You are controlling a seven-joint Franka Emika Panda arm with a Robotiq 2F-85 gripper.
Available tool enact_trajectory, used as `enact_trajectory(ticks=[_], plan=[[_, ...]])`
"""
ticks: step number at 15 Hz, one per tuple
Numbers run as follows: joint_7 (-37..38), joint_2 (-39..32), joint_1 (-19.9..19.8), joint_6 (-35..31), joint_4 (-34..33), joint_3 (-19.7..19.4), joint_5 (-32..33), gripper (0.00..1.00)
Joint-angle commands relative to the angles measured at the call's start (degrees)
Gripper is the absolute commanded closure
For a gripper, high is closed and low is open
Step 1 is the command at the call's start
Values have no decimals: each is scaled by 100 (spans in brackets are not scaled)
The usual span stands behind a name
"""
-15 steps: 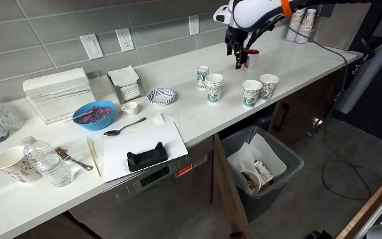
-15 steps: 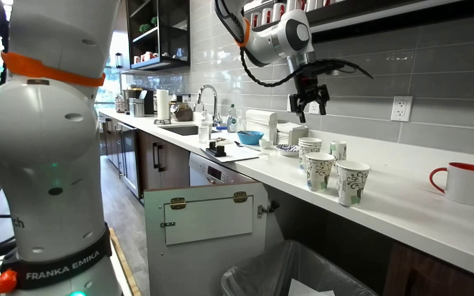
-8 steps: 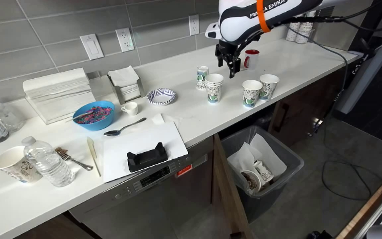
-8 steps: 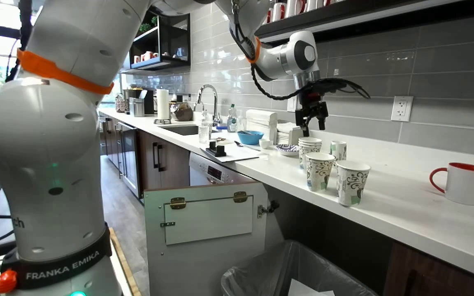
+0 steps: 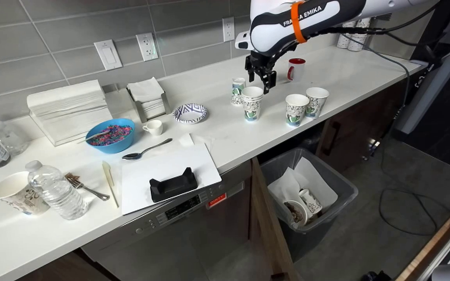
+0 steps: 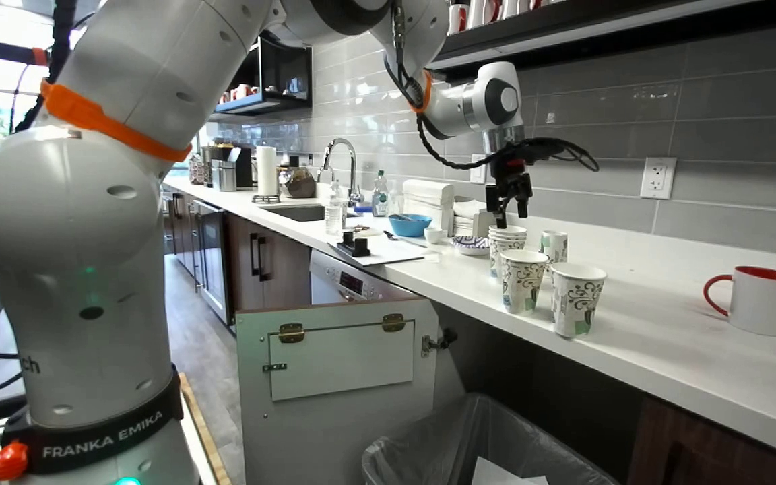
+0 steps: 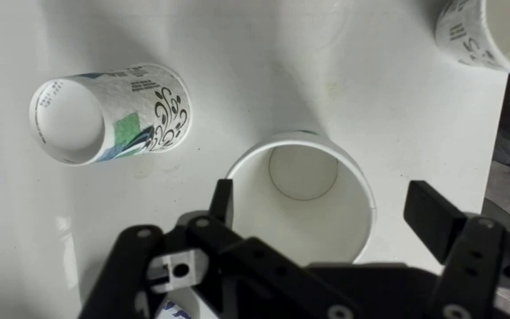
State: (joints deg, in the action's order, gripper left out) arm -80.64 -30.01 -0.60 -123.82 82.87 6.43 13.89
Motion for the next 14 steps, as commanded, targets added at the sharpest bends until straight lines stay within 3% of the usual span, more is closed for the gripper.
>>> enact_trajectory(ticks=[1,5,6,7,8,10,14], plan=[[-306,-151,14,238,-225,51,-221,3],[-393,-172,38,274,-222,58,-246,18],[-406,-174,43,287,-223,54,-242,16],[-417,-178,46,290,-222,52,-240,21],[-426,-181,48,293,-222,49,-238,38],[-449,-191,54,297,-227,48,-237,48],[-464,-199,54,311,-229,45,-240,82]])
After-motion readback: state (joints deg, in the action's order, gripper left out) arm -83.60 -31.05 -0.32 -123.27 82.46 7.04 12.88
